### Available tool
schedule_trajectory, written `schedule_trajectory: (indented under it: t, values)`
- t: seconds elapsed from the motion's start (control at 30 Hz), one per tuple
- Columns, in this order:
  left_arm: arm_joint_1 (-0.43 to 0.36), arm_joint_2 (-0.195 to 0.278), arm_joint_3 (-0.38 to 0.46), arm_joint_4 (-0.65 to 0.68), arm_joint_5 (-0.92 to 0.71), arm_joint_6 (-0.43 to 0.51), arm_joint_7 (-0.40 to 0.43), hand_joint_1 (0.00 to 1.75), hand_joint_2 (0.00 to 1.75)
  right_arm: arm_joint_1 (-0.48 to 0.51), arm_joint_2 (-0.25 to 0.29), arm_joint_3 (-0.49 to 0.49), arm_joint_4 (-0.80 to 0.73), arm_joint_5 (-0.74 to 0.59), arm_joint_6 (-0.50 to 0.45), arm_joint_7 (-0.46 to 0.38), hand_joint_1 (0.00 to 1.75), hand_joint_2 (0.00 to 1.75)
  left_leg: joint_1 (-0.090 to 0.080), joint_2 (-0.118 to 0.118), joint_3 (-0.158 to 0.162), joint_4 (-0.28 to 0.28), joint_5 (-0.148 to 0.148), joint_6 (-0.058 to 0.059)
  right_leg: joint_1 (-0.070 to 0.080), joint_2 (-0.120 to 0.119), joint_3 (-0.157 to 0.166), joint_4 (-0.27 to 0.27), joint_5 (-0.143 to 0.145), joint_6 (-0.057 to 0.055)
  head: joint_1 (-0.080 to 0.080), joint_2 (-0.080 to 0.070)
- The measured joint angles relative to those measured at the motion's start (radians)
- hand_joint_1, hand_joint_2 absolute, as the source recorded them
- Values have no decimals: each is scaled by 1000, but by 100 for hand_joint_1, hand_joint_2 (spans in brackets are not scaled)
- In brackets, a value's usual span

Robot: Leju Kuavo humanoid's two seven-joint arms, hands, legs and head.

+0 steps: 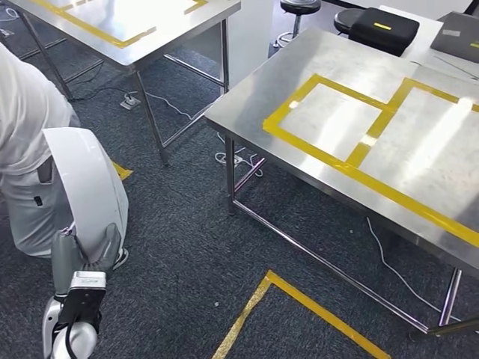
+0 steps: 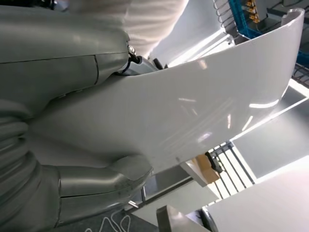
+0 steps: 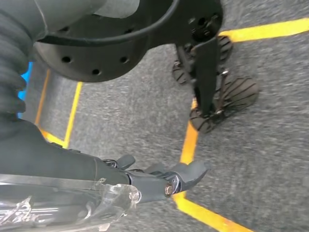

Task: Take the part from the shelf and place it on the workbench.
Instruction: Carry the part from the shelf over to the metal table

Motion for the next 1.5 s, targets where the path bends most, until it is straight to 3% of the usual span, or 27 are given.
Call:
schedule_trajectory:
  t: [0.1,0.17,0.2,0.27,0.37,0.4,0.5,0.53,0.6,0.7,0.73,0.77,0.8,0.87,0.9,0.93,1.0,1.03,1.1,1.13,1.2,1.23,1.27,1.3,1.4,1.43,1.5]
  values:
    - [7,0,-11,-14,8,-8,-6,175,175,-2,2,2,1,9,1,1,0,175,-5,31,26,0,-14,18,6,-89,-65,121,-53,7,8,0]
    - [10,2,-15,-18,15,-15,-6,175,175,-4,5,5,2,16,1,2,0,175,-9,56,43,0,-31,21,5,-108,-148,249,-99,8,9,0]
    - [10,3,-17,-19,18,-20,-6,175,175,-2,5,6,2,21,1,3,0,175,-11,67,53,0,-40,21,6,-110,-175,278,-105,7,10,0]
    - [10,3,-23,-22,22,-30,-6,175,175,4,6,7,4,28,1,3,0,175,-14,87,80,0,-62,20,7,-114,-172,227,-71,0,10,0]
    - [10,3,-34,-26,29,-39,-6,175,175,6,6,8,7,36,2,2,0,175,-19,116,123,-2,-100,10,19,-161,-113,53,42,-20,8,0]
    - [9,3,-37,-27,29,-41,-6,175,175,6,6,8,8,38,2,2,0,175,-19,122,133,-7,-110,4,25,-169,-102,30,59,-25,8,0]
    - [-1,1,-47,-28,27,-51,-5,175,175,3,6,8,8,51,7,2,0,175,-14,123,148,12,-99,-20,27,-138,-74,11,49,-38,7,0]
    - [-8,0,-52,-28,24,-55,-4,175,175,1,6,9,8,56,7,2,0,175,-12,110,131,51,-84,-27,23,-127,-60,2,46,-43,6,0]
    - [-19,0,-61,-27,18,-60,-2,175,175,-4,5,12,8,68,8,2,0,175,-10,77,52,166,-78,-35,16,-107,-32,-12,37,-50,4,0]
    - [-25,1,-64,-26,12,-64,6,175,175,-7,5,23,9,89,11,5,0,175,-9,61,-72,275,-179,-42,10,-66,8,-18,9,-52,4,0]
    - [-27,1,-64,-26,11,-65,7,175,175,-5,6,27,9,93,12,7,0,175,-9,60,-94,269,-207,-44,8,-51,25,-19,-3,-51,4,0]
    - [-28,1,-64,-26,10,-66,8,175,175,-3,7,30,9,95,13,7,0,175,-9,57,-105,242,-207,-45,5,-36,44,-19,-17,-49,4,0]
    - [-29,2,-64,-26,10,-66,9,175,175,-2,8,32,9,97,15,8,0,175,-7,49,-107,198,-170,-48,1,-22,61,-19,-30,-46,4,0]
    - [-30,4,-65,-25,9,-67,9,175,175,-3,9,34,10,99,16,8,0,175,0,16,-104,78,-24,-51,-2,4,83,-15,-57,-35,-3,0]
    - [-30,6,-65,-25,9,-67,10,175,175,-4,10,35,10,101,17,8,0,175,3,3,-101,33,40,-48,-3,16,88,-17,-69,-29,-5,0]
    - [-32,6,-65,-24,9,-67,10,175,175,-4,10,37,10,103,18,7,0,175,4,-4,-97,3,77,-41,-3,25,93,-17,-75,-22,-8,0]
    - [-37,6,-66,-25,8,-67,12,175,175,-1,10,41,10,107,20,7,0,175,3,7,-80,-9,85,-19,-3,25,96,-6,-74,-11,-5,0]
    - [-39,6,-66,-26,7,-67,12,175,175,0,10,42,10,109,20,7,0,175,3,16,-70,-10,80,-9,-1,2,84,27,-63,-6,-2,0]
    - [-36,7,-66,-27,4,-67,12,175,175,-4,11,46,10,110,21,6,0,175,3,37,-47,-11,64,3,4,-62,13,141,-60,1,5,0]
    - [-34,8,-66,-27,3,-67,12,175,175,-7,12,48,10,110,21,6,0,175,3,47,-35,-11,53,5,5,-89,-33,204,-81,3,7,0]
    - [-31,9,-67,-27,0,-67,12,175,175,-6,13,51,11,111,21,6,0,175,2,68,-6,-11,27,6,5,-108,-106,273,-154,5,8,0]
    - [-31,9,-67,-27,-1,-67,12,175,175,-4,14,52,11,112,21,6,0,175,2,77,10,-11,13,6,5,-110,-123,269,-180,6,9,0]
    - [-30,9,-67,-27,-1,-67,12,175,175,-2,14,54,11,114,21,6,0,175,2,87,29,-11,-2,5,5,-113,-127,239,-181,5,10,0]
    - [-30,9,-67,-27,-2,-66,12,175,175,-1,14,55,11,116,21,6,0,175,2,97,48,-11,-17,3,5,-121,-120,187,-153,3,11,0]
    - [-24,10,-66,-28,-2,-65,12,175,175,-2,15,57,13,121,19,5,0,175,-5,125,101,-14,-63,-11,12,-184,-87,32,18,-11,11,0]
    - [-22,11,-66,-28,-2,-64,12,175,175,-3,17,58,14,122,19,5,0,175,-7,133,117,-15,-72,-19,13,-191,-79,12,49,-16,10,0]
    - [-21,12,-67,-29,-2,-63,11,175,175,-5,19,58,14,124,18,4,0,175,-6,139,129,2,-67,-35,10,-165,-62,7,49,-26,8,0]
